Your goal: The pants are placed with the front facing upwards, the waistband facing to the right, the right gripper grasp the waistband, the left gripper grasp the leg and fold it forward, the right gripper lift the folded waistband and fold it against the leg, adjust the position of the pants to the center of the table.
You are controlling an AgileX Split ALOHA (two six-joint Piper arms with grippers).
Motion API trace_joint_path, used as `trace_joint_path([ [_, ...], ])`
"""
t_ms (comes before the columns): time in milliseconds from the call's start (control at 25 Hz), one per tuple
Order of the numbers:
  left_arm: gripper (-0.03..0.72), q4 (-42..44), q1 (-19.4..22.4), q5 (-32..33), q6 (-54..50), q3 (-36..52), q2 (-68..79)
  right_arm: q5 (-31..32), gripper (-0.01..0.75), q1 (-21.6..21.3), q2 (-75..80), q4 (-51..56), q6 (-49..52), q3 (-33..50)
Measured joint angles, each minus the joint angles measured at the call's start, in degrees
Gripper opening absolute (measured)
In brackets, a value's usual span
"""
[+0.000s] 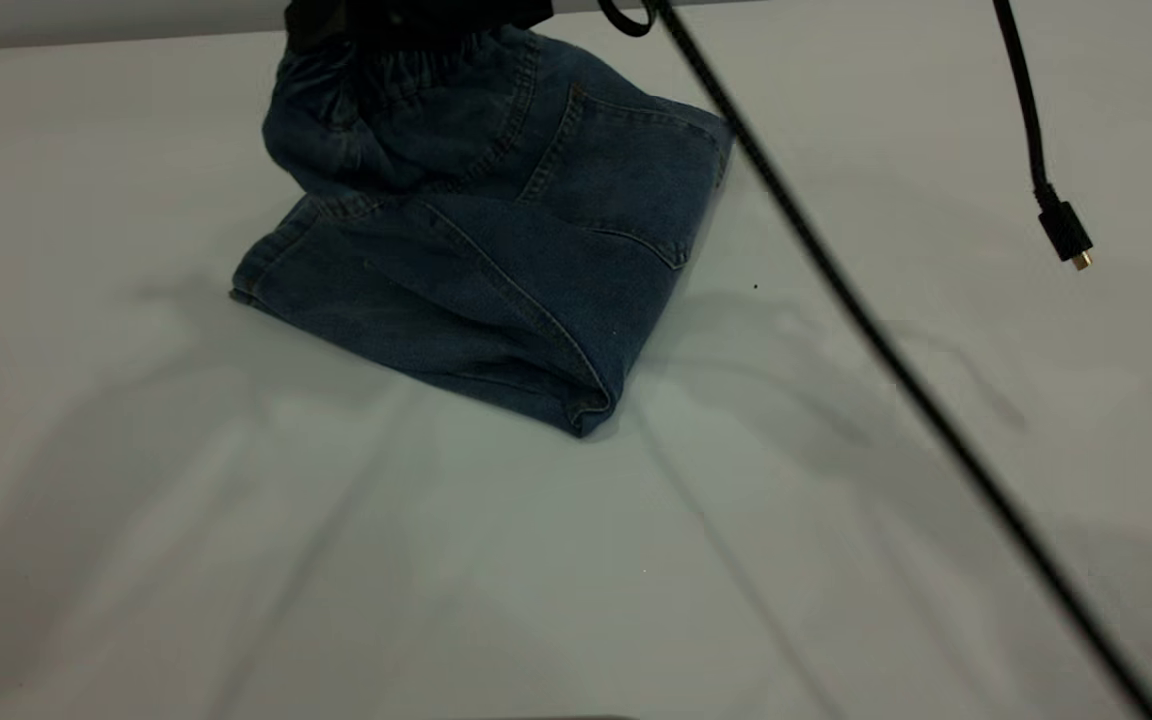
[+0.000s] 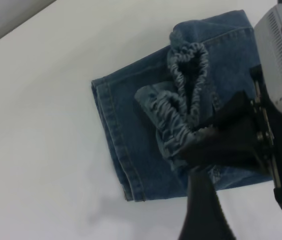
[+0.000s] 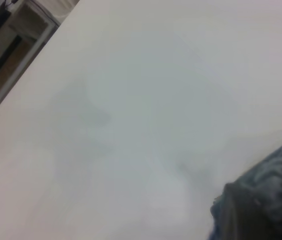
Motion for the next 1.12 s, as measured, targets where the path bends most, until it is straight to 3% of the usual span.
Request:
trace_joint_path([
  [280,0.41,-1.4,0.0,0.8,0.0,0.0,0.0,0.7,0.461,-0.1,0.0,0.3,-0.1,-0.2],
  [400,0.41,-2.1,0.0,0.8,0.0,0.0,0.0,2.9,0.554,-0.1,0.0,-1.5,1.4,-0.2],
  [560,0.41,-2.5,0.0,0.8,0.1,0.0,0.0,3.5,0.566,0.0,-1.1,-13.7,13.7,-0.6],
  [720,0.41,-2.5,0.0,0.8,0.2,0.0,-0.8,4.6,0.534,0.5,-2.1,-38.5,38.7,-4.2],
  [960,0.41,-2.5,0.0,0.5,0.2,0.0,-7.5,14.0,0.517,2.2,-2.3,-76.6,75.2,-12.2],
  [1120,0.41,-2.5,0.0,0.8,0.2,0.0,-11.4,18.8,0.516,4.7,-1.0,-87.6,88.1,-17.5],
])
